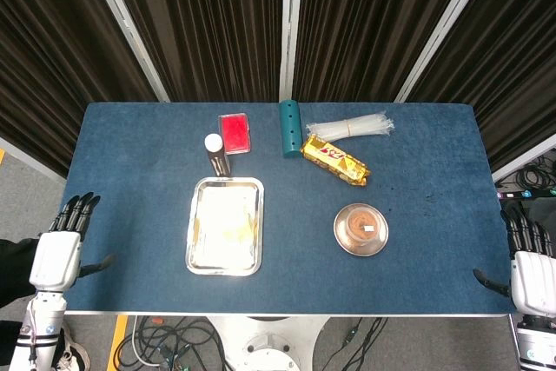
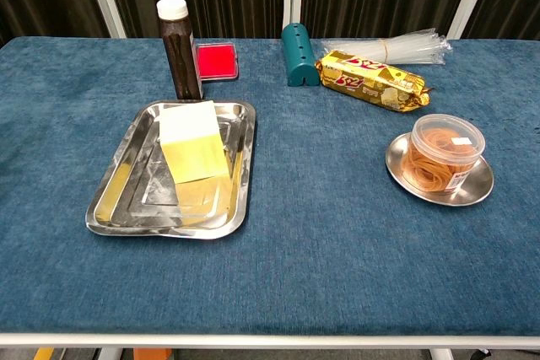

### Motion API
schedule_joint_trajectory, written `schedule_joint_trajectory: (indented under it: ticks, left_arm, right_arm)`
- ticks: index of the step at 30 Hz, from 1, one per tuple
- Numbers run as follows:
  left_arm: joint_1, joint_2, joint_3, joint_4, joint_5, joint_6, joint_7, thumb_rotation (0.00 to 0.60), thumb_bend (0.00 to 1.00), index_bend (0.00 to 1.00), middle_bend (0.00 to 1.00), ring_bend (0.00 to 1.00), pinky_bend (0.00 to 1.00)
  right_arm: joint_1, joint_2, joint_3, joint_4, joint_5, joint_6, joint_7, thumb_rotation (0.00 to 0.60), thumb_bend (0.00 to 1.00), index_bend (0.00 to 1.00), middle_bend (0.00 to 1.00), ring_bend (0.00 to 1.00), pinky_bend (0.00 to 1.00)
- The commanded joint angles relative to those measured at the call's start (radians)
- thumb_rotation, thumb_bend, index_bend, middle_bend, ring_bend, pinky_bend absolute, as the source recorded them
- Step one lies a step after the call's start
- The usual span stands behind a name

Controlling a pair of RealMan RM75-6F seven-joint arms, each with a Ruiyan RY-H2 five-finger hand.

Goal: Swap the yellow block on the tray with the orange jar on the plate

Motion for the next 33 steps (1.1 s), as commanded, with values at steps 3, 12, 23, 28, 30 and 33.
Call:
schedule_joint_trajectory:
  ticks: [3,12,23,28,30,33]
  left_arm:
    - [-0.003,0.004,-0.001,-0.009,0.003,-0.01,-0.005,0.6,0.06,0.06,0.04,0.0,0.18]
    - [-0.073,0.02,-0.008,-0.084,0.059,-0.102,-0.052,0.6,0.02,0.06,0.04,0.0,0.18]
    - [-0.253,-0.102,-0.07,-0.17,-0.008,-0.344,0.021,0.6,0.0,0.06,0.04,0.0,0.17]
    - [-0.326,-0.167,-0.096,-0.15,-0.07,-0.436,0.06,0.6,0.0,0.06,0.03,0.0,0.17]
    - [-0.351,-0.192,-0.105,-0.135,-0.089,-0.461,0.075,0.6,0.0,0.06,0.03,0.0,0.17]
    - [-0.395,-0.229,-0.114,-0.107,-0.139,-0.521,0.096,0.6,0.0,0.06,0.01,0.0,0.16]
  right_arm:
    - [0.0,0.002,0.001,-0.002,-0.001,0.002,0.001,0.6,0.01,0.0,0.0,0.0,0.0]
    - [-0.003,0.024,0.017,-0.025,0.005,0.019,0.006,0.6,0.01,0.0,0.0,0.0,0.0]
    - [-0.007,0.066,0.028,-0.029,0.024,0.014,0.027,0.6,0.01,0.0,0.0,0.0,0.0]
    - [-0.012,0.066,0.022,-0.015,0.03,0.008,0.045,0.6,0.01,0.0,0.0,0.0,0.0]
    - [-0.013,0.064,0.022,-0.007,0.035,0.006,0.051,0.6,0.01,0.0,0.0,0.0,0.0]
    - [-0.016,0.062,0.022,0.003,0.038,0.007,0.062,0.6,0.01,0.0,0.0,0.0,0.0]
